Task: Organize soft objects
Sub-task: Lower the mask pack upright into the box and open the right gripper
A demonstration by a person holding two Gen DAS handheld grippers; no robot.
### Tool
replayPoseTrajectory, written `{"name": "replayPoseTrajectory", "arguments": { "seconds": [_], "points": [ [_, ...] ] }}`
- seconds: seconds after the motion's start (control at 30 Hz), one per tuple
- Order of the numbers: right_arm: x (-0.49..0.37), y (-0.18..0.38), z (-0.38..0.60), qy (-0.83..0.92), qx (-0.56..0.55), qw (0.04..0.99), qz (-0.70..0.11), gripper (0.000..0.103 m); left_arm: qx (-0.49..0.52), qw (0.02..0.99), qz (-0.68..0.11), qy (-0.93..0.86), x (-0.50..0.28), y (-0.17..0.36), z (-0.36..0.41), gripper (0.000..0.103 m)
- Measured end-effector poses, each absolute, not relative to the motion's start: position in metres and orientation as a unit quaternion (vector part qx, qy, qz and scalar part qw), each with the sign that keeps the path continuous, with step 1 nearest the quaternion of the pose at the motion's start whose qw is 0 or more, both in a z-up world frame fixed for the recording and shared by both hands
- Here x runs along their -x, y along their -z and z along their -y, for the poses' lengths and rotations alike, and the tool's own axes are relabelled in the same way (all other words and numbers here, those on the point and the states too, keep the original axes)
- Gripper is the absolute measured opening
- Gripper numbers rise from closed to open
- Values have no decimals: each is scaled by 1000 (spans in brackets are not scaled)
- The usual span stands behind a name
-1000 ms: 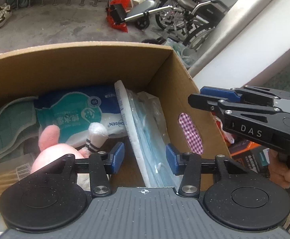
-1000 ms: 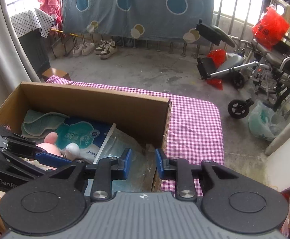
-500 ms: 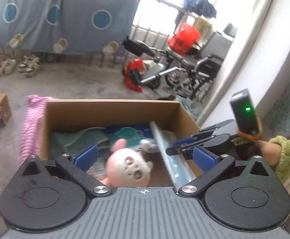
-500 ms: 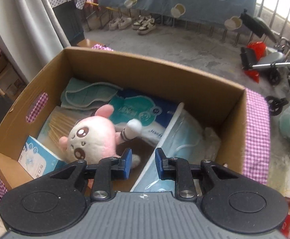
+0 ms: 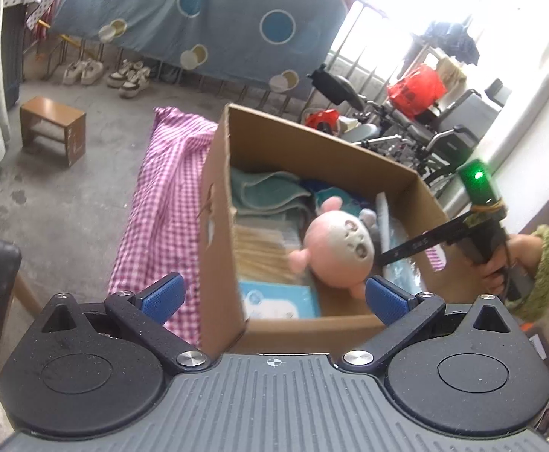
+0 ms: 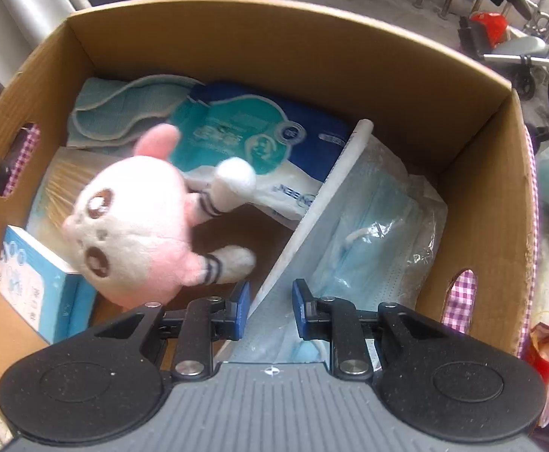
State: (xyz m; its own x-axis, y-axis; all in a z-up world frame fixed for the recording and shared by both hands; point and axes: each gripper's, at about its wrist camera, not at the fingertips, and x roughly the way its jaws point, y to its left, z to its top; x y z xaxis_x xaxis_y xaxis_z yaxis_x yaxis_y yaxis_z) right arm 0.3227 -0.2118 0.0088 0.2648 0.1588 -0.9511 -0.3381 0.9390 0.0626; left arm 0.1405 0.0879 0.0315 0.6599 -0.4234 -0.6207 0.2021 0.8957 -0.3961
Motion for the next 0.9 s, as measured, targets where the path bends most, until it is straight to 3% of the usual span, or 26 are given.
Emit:
{"name": "replayPoseTrajectory", "arguments": {
  "seconds": [0.2, 0.53, 0.9],
  "points": [
    [-321, -4, 202, -137, 115, 784, -594, 27, 148, 901, -375, 160, -131, -19, -103, 102],
    [-311, -33, 190, -148, 96, 800, -573, 27, 120, 909, -363, 167, -122, -17, -103, 103],
    [-313, -22, 173, -142, 82, 792, -588, 27, 124, 906, -366, 174, -115, -16, -104, 102]
  ]
}}
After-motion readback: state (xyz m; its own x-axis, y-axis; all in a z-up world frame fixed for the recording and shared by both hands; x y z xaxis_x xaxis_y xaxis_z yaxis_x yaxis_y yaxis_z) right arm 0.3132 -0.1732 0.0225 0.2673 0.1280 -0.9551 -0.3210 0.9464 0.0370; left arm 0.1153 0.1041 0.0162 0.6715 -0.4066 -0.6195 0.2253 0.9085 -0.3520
